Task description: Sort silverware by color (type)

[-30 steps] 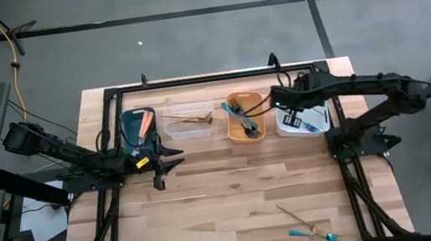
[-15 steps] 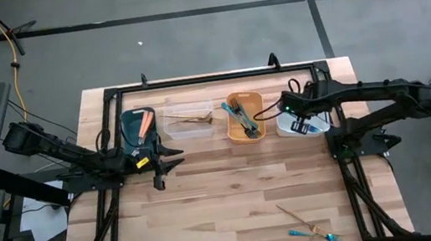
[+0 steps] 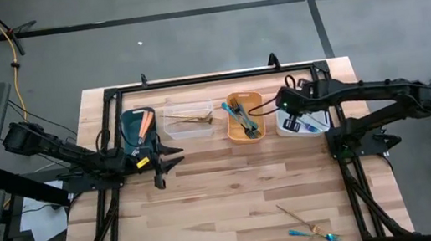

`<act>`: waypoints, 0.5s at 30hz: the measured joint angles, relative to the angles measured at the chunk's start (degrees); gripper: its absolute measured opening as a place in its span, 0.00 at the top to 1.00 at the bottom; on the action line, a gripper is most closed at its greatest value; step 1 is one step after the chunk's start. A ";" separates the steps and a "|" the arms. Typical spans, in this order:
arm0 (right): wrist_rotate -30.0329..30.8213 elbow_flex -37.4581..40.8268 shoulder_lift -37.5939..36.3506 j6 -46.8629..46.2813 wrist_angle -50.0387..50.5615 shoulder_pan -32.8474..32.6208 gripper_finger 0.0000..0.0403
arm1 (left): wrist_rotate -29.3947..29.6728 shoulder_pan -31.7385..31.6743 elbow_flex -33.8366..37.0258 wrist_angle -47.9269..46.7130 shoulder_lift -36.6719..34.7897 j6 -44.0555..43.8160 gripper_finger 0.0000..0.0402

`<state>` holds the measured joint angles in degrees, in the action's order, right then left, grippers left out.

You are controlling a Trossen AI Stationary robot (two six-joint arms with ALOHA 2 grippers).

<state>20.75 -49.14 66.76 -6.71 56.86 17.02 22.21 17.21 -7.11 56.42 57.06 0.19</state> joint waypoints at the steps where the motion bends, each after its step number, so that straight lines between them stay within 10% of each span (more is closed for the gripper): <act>1: 0.02 -0.41 0.00 0.49 -0.77 0.00 1.00 | 0.12 -0.02 0.00 0.00 -0.02 0.02 0.72; 15: -1.35 -0.64 0.02 1.42 -0.88 4.77 1.00 | 0.12 -0.02 0.00 0.02 0.00 0.04 0.72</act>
<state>19.40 -49.78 66.78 -5.29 55.98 21.78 22.33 17.19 -7.11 56.45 57.05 0.23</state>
